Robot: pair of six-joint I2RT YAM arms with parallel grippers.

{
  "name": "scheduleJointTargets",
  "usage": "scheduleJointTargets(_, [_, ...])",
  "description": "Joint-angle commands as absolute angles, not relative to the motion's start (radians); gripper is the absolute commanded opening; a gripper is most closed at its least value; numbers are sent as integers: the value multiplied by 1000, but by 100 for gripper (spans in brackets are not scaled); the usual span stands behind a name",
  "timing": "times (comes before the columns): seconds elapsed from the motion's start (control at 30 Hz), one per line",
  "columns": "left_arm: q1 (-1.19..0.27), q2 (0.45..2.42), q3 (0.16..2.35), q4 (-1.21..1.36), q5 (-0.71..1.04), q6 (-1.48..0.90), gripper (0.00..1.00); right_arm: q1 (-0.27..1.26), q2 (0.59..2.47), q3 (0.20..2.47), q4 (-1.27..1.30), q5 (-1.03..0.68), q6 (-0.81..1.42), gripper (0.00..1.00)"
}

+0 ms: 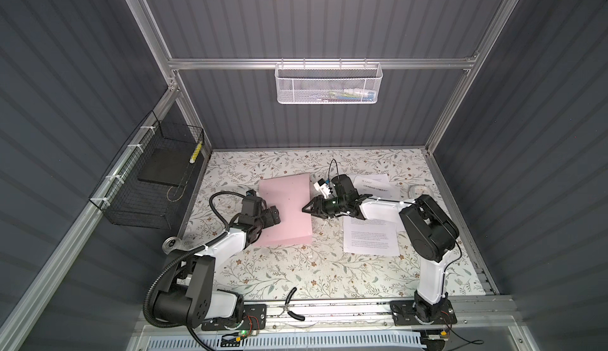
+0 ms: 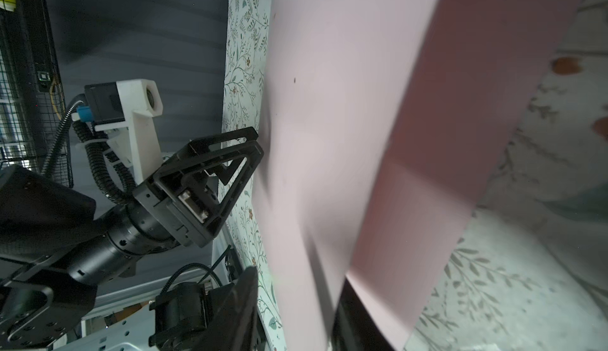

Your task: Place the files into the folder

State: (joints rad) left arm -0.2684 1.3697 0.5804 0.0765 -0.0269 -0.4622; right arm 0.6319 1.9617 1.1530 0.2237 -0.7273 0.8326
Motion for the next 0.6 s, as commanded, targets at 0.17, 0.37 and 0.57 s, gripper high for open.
scheduleJointTargets(0.17, [-265, 1350, 576, 87, 46, -419, 91, 640, 1968, 1159, 288, -758, 862, 9])
scheduleJointTargets(0.37, [-454, 1173, 593, -64, -223, -323, 99, 631, 1936, 1164, 260, -749, 905, 0])
scheduleJointTargets(0.57, [-746, 1014, 583, -202, -597, -291, 100, 625, 1910, 1238, 141, -759, 989, 0])
